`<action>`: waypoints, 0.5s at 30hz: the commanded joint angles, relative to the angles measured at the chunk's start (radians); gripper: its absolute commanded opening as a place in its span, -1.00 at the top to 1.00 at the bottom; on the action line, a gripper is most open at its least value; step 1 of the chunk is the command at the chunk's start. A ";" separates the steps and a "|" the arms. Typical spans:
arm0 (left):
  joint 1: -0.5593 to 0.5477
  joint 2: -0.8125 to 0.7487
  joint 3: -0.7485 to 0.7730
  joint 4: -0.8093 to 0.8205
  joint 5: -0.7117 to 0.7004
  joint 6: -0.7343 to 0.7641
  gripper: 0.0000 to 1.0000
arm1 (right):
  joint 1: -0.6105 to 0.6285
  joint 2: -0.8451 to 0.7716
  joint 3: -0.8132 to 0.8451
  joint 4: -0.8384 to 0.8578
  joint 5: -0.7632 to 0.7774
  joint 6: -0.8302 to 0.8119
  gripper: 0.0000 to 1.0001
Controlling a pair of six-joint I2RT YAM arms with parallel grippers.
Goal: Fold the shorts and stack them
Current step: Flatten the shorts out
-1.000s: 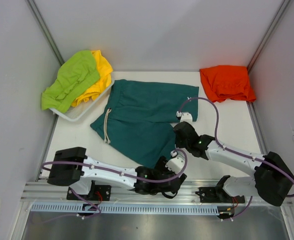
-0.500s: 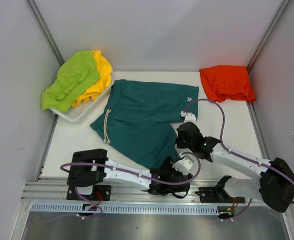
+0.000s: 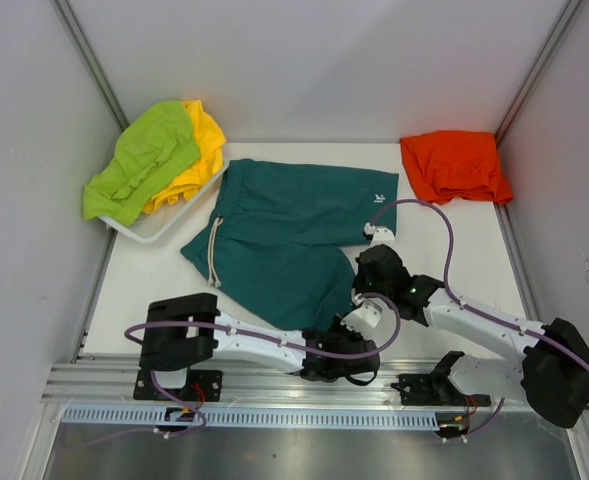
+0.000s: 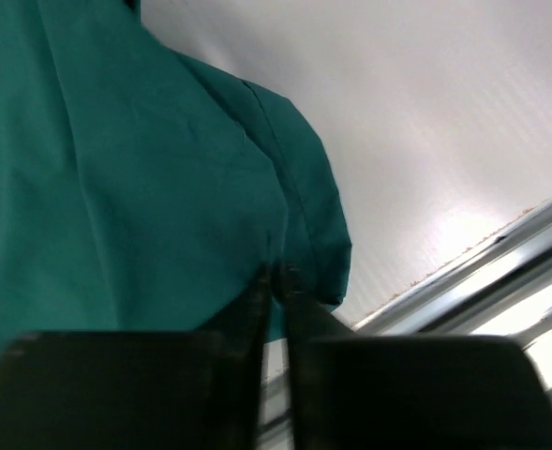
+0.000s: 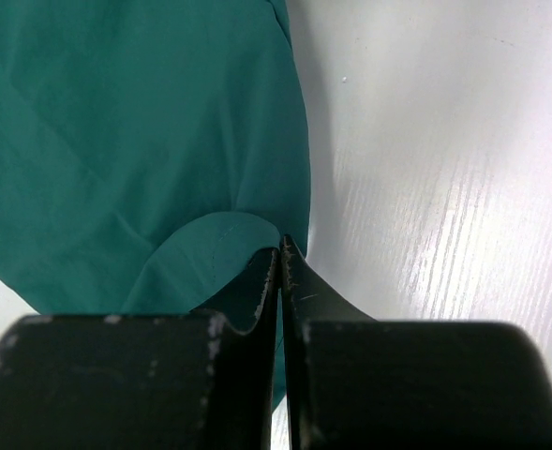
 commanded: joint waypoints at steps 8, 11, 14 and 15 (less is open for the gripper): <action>0.008 -0.082 -0.035 -0.038 -0.018 -0.039 1.00 | -0.031 -0.008 0.007 0.031 -0.001 -0.018 1.00; 0.008 -0.194 -0.086 -0.067 -0.021 -0.048 1.00 | -0.036 0.005 0.003 0.037 0.002 -0.024 1.00; 0.010 -0.285 -0.129 -0.096 -0.023 -0.049 0.99 | -0.036 0.011 -0.009 0.057 0.002 -0.023 1.00; 0.010 -0.340 -0.141 -0.113 -0.021 -0.054 1.00 | -0.034 0.011 -0.013 0.066 0.002 -0.024 1.00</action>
